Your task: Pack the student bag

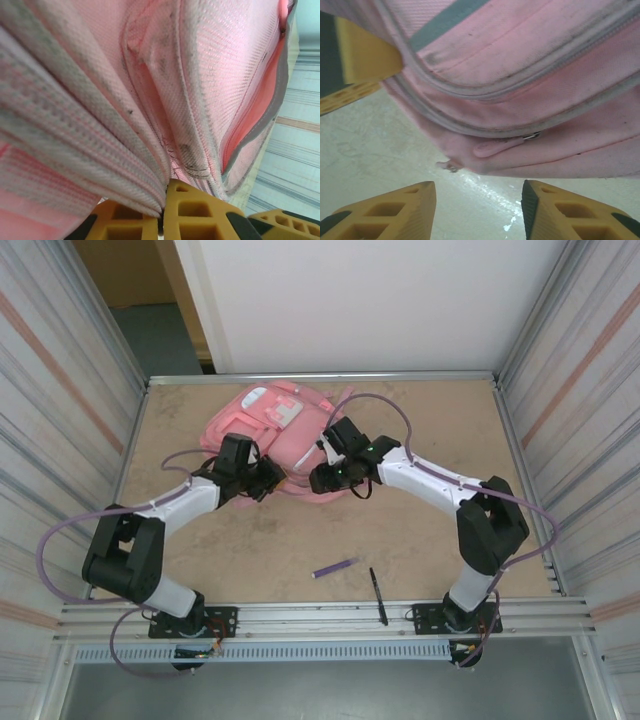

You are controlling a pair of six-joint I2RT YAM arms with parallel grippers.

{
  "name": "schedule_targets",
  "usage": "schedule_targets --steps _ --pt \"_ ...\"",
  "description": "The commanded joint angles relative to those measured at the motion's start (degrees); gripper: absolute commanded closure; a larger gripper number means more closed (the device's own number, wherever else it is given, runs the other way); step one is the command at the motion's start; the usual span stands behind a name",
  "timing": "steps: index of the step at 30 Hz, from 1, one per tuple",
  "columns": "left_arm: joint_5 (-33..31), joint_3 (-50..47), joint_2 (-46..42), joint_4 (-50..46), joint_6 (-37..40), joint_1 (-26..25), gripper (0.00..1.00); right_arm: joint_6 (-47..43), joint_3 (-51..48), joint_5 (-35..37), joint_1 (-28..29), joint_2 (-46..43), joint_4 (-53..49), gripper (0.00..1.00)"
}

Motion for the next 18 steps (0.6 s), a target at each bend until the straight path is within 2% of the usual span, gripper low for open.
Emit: schedule_targets --steps 1,5,10,13,15,18 --pt "4.1 -0.48 -3.47 5.69 -0.3 -0.54 1.0 1.98 1.56 3.46 1.81 2.39 -1.24 0.57" --pt "5.62 -2.46 -3.77 9.32 -2.12 -0.54 1.0 4.91 1.54 5.58 2.78 4.15 1.68 0.66" --pt "6.39 -4.58 -4.69 10.5 -2.92 -0.54 1.0 8.02 0.2 5.71 3.48 2.79 3.47 0.58" --pt "5.66 -6.21 -6.07 11.11 -2.66 -0.55 1.0 8.88 -0.55 6.28 3.47 -0.34 2.83 0.57" --pt "5.39 -7.07 -6.98 11.14 -2.73 -0.51 1.0 9.15 -1.3 6.43 2.98 -2.38 2.85 0.61" --pt "5.18 -7.88 -8.15 11.57 -2.56 -0.56 1.0 8.75 -1.88 4.57 1.73 -3.42 3.41 0.73"
